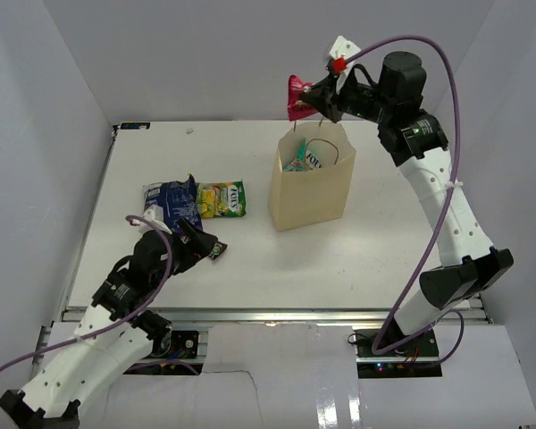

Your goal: Place the snacks into the paper bag

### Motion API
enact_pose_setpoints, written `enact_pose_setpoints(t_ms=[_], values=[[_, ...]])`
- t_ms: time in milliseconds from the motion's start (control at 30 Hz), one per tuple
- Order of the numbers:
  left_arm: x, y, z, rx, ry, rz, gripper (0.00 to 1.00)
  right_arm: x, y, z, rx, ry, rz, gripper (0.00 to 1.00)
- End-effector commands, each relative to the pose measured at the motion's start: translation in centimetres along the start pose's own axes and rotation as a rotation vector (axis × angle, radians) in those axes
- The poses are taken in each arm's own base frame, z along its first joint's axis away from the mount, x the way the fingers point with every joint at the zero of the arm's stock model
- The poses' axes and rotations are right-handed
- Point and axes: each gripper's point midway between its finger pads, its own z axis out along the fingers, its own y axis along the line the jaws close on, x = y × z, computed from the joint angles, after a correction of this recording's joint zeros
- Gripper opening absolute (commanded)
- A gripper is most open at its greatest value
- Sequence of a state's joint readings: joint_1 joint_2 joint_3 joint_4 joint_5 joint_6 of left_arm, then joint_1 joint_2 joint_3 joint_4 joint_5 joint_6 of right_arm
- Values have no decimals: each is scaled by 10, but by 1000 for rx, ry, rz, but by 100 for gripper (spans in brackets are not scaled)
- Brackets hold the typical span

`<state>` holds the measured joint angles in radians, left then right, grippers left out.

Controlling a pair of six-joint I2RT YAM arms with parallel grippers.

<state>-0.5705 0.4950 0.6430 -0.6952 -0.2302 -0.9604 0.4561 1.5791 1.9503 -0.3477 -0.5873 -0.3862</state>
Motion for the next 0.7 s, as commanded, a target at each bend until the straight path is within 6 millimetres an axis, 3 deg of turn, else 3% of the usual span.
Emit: enact_pose_setpoints(t_ms=[0, 33, 100, 233, 367, 467, 500, 600, 667], values=[[13, -8, 22, 15, 56, -25, 97, 34, -46, -13, 79, 58, 5, 8], [23, -6, 31, -4, 102, -23, 97, 46, -58, -20, 98, 79, 3, 8], [28, -6, 40, -26, 132, -35, 97, 71, -61, -21, 86, 119, 20, 8], [39, 3, 58, -117, 179, -62, 97, 115, -51, -20, 53, 204, 28, 8], [51, 25, 74, -254, 208, -148, 96, 137, -42, -22, 36, 239, 59, 13], [54, 40, 82, -344, 210, -194, 96, 146, -40, -25, 37, 257, 89, 39], [53, 44, 84, -367, 207, -207, 96, 145, -40, -26, 41, 258, 95, 54], [43, 51, 92, -419, 185, -214, 96, 142, -45, -39, 57, 244, 154, 68], [34, 53, 98, -434, 169, -205, 95, 137, -39, -47, 21, 214, 206, 70]])
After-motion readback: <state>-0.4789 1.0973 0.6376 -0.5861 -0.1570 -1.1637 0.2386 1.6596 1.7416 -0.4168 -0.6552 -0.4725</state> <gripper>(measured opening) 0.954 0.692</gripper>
